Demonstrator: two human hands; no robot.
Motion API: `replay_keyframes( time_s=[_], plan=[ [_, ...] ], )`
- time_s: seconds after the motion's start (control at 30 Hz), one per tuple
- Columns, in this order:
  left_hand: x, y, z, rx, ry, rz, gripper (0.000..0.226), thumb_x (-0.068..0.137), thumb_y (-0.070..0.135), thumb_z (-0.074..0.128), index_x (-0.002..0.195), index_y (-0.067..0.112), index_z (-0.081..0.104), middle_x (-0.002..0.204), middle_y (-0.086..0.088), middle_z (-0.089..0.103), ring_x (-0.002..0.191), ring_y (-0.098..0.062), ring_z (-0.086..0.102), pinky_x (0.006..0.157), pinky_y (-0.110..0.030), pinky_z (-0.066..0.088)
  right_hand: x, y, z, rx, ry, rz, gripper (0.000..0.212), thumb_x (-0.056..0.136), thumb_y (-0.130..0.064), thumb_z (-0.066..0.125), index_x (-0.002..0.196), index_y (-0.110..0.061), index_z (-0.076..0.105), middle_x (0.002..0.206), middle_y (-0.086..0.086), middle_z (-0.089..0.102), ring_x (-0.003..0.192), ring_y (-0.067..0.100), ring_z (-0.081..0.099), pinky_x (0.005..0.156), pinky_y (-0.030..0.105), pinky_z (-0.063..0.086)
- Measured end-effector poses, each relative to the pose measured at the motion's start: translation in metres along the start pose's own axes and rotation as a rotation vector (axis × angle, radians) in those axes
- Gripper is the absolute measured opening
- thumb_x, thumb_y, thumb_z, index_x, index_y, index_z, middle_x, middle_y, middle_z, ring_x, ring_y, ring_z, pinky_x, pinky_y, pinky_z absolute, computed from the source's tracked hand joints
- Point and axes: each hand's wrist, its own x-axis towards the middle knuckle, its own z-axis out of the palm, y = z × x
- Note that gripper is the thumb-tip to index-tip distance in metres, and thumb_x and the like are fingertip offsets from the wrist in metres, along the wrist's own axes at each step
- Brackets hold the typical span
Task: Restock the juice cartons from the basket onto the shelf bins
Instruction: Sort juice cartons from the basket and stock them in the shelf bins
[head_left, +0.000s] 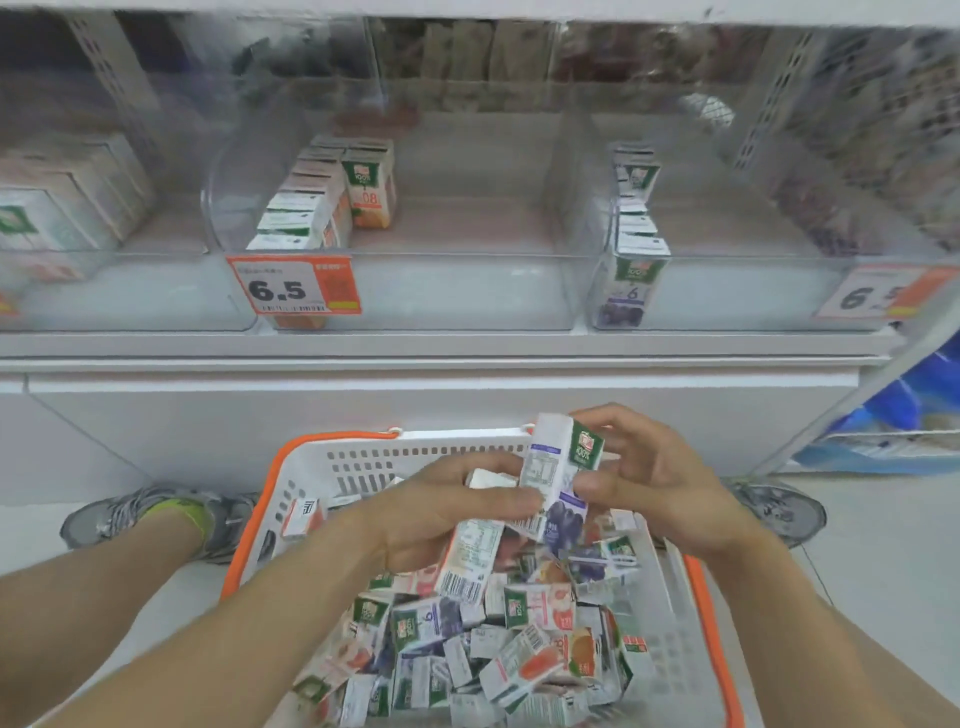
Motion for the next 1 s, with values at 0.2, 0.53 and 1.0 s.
replay_keyframes(
  time_s=[0.2,0.53,1.0],
  plan=[
    [0.012,0.09,0.016,0.34,0.156,0.149,0.045,0.075,0.028,0.081,0.114,0.013,0.063,0.09,-0.017,0.074,0.062,-0.024,0.065,0.06,-0.03,0.049,-0.007,-0.068,-0.027,-0.247,0.576,-0.466,0.05,0.066,0.01,0.079,0.101,-0.016,0.055,0.101,0.009,0.07,0.082,0.027,0.074,0.074,0.033,0.061],
    [0.015,0.134,0.016,0.519,0.532,0.612,0.023,0.076,0.03,0.082,0.089,0.023,0.065,0.058,0.007,0.06,0.04,-0.01,0.053,0.034,-0.025,0.043,0.098,-0.157,-0.118,-1.191,0.831,-0.268,0.045,0.077,-0.019,0.085,0.11,-0.027,0.055,0.11,0.008,0.057,0.074,0.022,0.068,0.074,0.034,0.054],
    [0.033,0.131,-0.012,0.498,0.445,0.611,0.026,0.073,0.031,0.084,0.088,0.026,0.063,0.061,0.005,0.062,0.042,-0.01,0.051,0.036,-0.026,0.045,0.212,-0.138,-0.147,-1.146,0.571,0.114,0.056,0.086,-0.007,0.074,0.133,-0.006,0.044,0.1,0.007,0.054,0.08,0.025,0.058,0.058,0.012,0.044]
  ],
)
